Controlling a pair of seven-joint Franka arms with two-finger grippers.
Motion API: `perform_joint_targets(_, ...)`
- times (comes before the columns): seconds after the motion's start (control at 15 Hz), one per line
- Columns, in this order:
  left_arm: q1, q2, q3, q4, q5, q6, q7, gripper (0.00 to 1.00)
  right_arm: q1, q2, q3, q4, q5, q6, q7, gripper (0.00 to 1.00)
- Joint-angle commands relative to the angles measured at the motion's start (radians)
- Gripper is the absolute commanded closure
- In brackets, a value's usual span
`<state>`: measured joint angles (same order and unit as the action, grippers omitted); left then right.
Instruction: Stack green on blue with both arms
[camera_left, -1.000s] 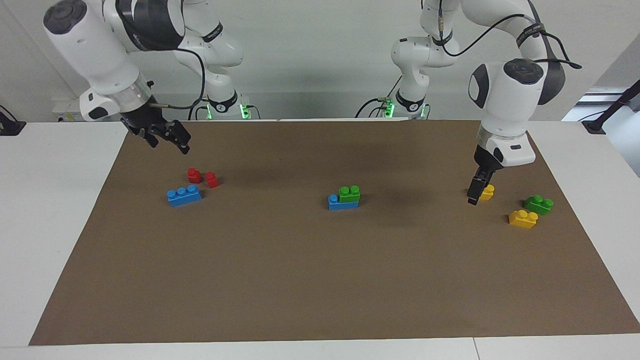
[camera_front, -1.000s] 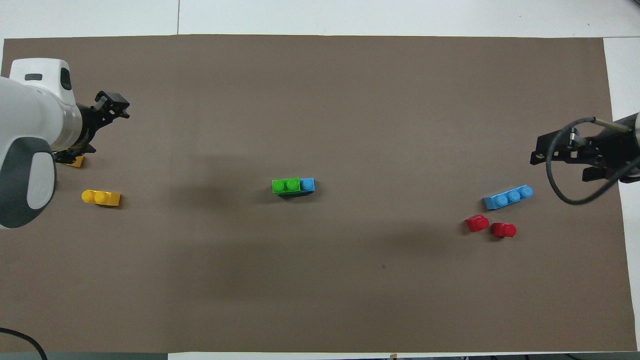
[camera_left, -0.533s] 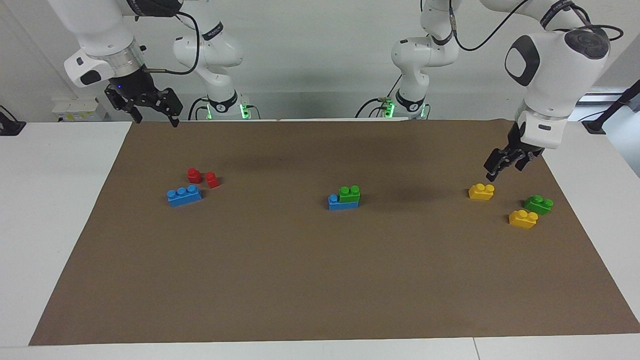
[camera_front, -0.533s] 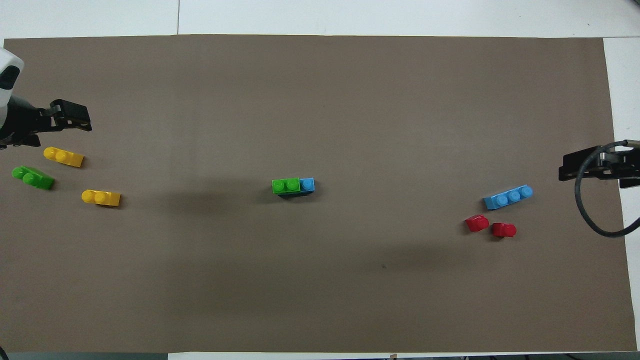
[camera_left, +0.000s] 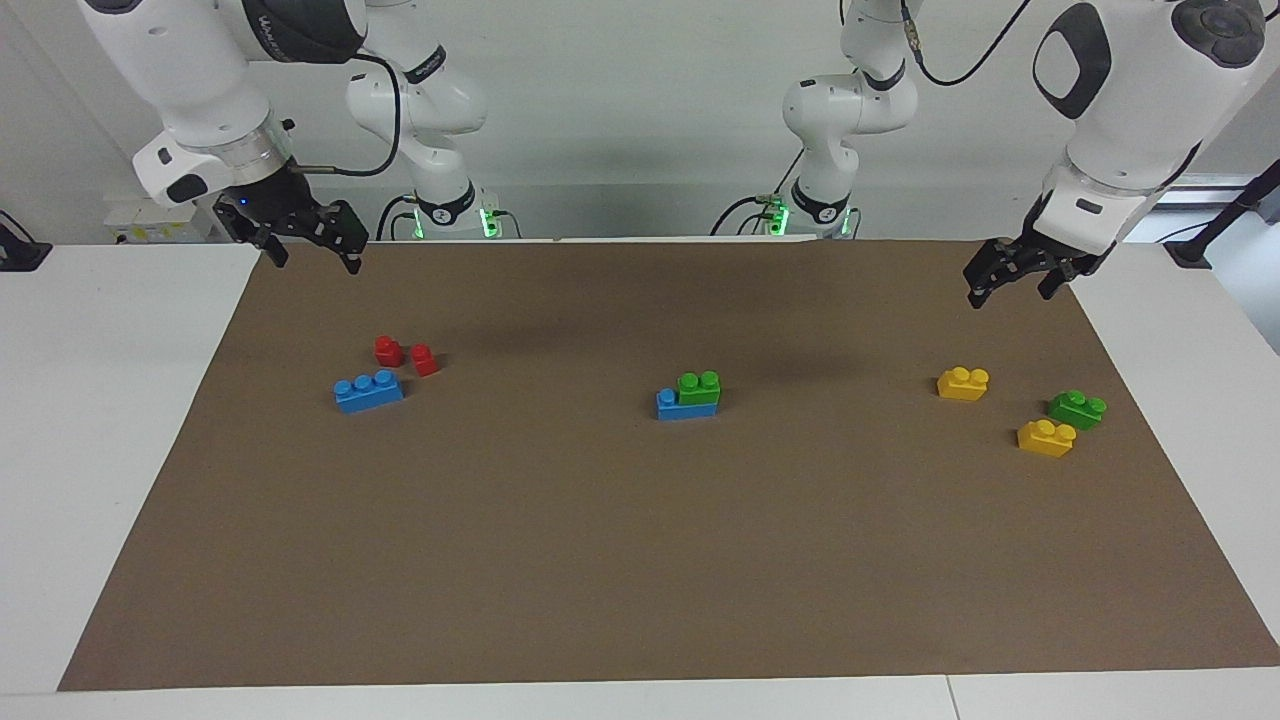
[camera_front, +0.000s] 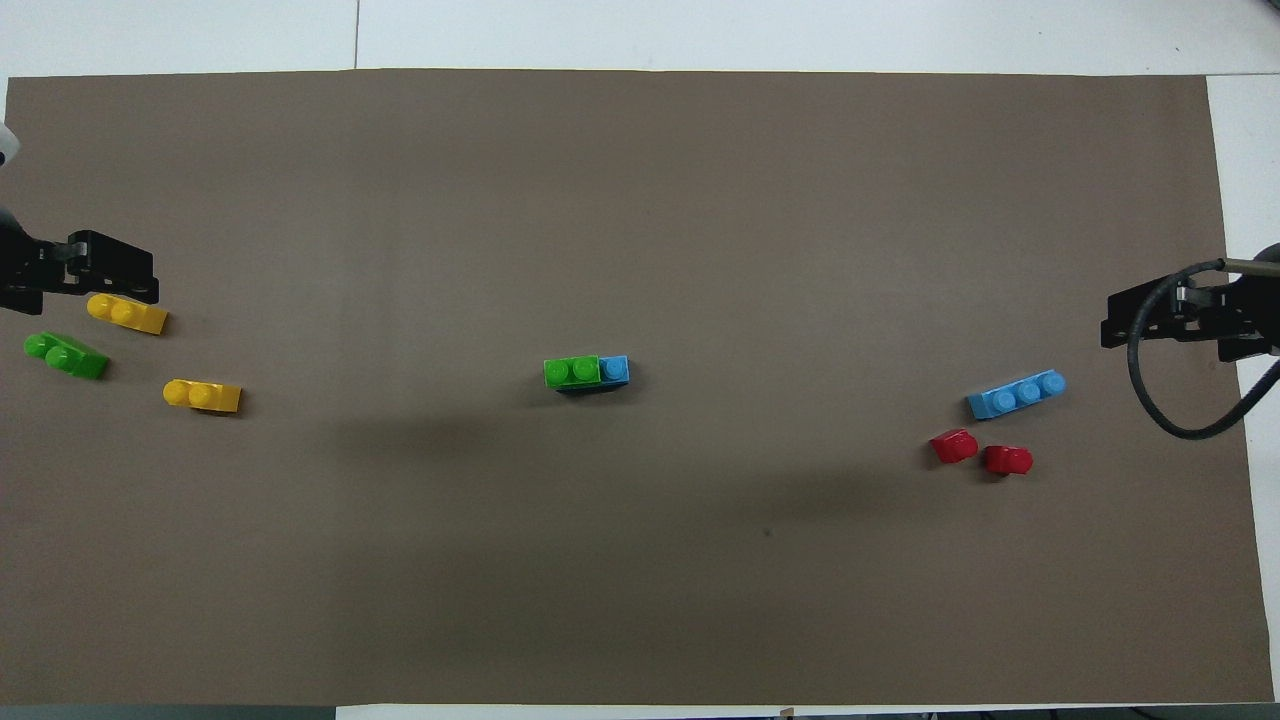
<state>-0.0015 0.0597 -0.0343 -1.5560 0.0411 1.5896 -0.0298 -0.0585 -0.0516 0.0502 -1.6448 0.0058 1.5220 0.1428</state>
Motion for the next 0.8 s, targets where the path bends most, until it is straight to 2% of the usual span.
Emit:
perform_joint_targets(0.0, -0.002, 0.005, -0.001, 0.019, -0.009, -0.016, 0.051, 0.00, -0.004, 0.010, 0.003, 0.016, 0.008, -0.002, -0.025, 0.00)
perform_joint_targets(0.73, -0.005, 0.006, -0.001, 0.021, -0.027, -0.007, 0.033, 0.00, -0.008, 0.004, 0.003, 0.000, 0.003, 0.018, -0.023, 0.00)
